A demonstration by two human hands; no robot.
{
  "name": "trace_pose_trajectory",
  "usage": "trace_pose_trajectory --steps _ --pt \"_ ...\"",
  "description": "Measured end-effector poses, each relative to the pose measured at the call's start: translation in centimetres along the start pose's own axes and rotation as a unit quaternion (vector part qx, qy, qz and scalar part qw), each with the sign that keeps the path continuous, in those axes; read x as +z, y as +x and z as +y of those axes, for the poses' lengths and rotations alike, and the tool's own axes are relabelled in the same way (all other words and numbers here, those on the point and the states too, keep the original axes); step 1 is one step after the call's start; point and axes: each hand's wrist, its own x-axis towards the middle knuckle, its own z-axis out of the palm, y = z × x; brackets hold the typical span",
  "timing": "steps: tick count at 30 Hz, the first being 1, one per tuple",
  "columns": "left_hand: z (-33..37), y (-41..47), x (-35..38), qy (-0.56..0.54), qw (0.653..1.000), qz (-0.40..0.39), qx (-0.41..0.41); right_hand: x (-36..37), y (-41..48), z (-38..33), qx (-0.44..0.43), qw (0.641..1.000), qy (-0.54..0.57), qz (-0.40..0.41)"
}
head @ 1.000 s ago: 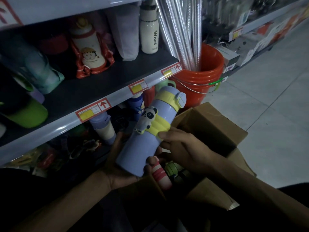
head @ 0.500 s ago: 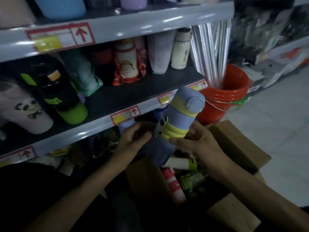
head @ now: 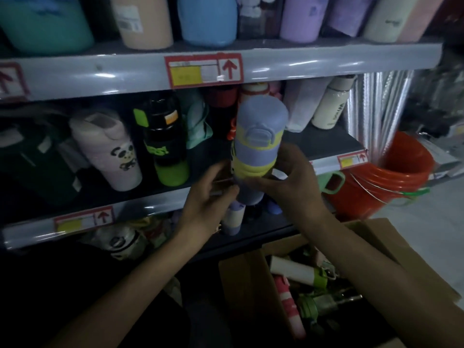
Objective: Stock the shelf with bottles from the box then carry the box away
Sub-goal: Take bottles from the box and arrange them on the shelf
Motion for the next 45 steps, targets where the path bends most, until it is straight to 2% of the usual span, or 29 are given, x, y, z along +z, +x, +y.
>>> trace_pose_trajectory --steps 12,21,35,45 --pt "0.6 1.8 -1.3 -0.057 0.998 0.034 -0.008 4.2 5.1 1.8 -0.036 0.999 0.025 0.025" --pt "0.9 3.6 -0.9 -0.036 0.998 0.042 0.005 5.0 8.0 2.3 -0.03 0.998 0.041 0.034" --pt "-0.1 7.6 -0.7 -0.035 0.989 0.113 -0.083 8.1 12.8 4.4 -0.044 0.997 0.034 0.054" --pt "-1.1 9.5 -0.8 -0.037 0.984 0.142 -0.103 9.0 15.5 5.1 -0.084 0.995 -0.02 0.051"
